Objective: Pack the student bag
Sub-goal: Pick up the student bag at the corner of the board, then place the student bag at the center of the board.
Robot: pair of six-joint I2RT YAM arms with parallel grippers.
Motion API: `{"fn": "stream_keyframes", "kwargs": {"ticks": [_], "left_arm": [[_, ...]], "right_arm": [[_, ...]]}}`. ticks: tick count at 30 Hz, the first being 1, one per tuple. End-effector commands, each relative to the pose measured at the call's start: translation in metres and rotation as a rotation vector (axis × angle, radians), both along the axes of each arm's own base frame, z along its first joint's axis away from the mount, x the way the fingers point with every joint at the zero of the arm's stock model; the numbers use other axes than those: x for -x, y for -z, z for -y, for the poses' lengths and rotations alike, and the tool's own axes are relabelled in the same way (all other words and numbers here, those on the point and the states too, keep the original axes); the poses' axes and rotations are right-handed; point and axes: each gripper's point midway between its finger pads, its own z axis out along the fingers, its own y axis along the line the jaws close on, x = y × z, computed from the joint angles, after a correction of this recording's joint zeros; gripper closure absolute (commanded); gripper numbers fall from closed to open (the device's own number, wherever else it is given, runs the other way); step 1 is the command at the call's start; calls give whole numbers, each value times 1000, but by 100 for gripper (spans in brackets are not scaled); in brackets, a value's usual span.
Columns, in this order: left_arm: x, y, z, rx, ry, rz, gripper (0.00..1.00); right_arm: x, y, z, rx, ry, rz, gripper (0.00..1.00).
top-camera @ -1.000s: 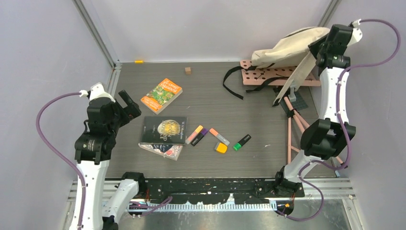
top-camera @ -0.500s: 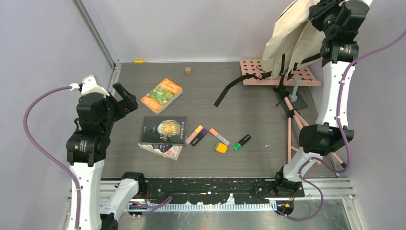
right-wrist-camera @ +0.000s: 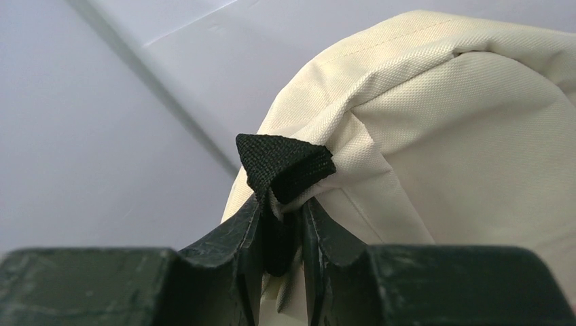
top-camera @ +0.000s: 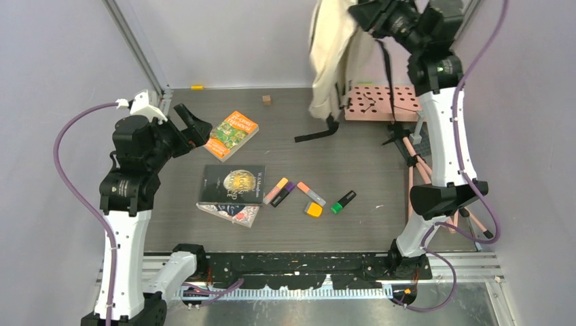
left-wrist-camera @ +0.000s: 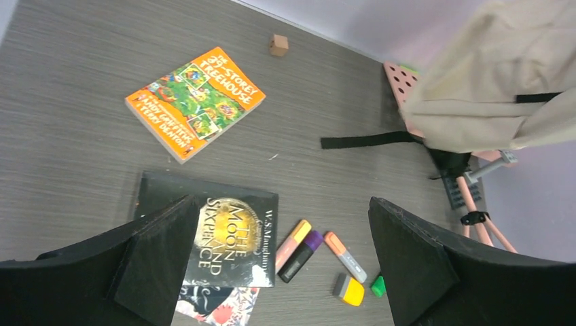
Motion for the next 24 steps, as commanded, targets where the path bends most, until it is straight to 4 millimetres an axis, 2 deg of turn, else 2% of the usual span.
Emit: {"fn": "stream_keyframes", "kwargs": {"ticks": [1, 4, 7, 9, 10, 12, 16, 20, 24], "left_arm": [[-7, -36, 14, 84, 48, 106, 2], [-12, -36, 7, 126, -17, 96, 2], [-16, -35, 2, 130, -56, 102, 2], [-19, -33, 0, 131, -65, 102, 2], [-19, -33, 0, 128, -67, 102, 2], [-21, -28, -2, 119, -74, 93, 2], [-18, -20, -7, 89, -90, 80, 2], [-11, -13, -16, 45, -127, 58, 2], [-2, -5, -22, 24, -150, 39, 2]], "right_arm": [[55, -55, -66, -19, -222, 208, 99], [61, -35, -101, -45, -320, 141, 99], [72, -4, -147, -53, -443, 61, 99], [74, 19, -163, -45, -483, 11, 99], [73, 27, -166, -46, -491, -9, 99], [63, 55, -169, -32, -482, -57, 100], [39, 128, -166, 46, -425, -166, 99], [23, 167, -153, 97, -383, -237, 99], [17, 187, -145, 165, -348, -269, 99]]}}
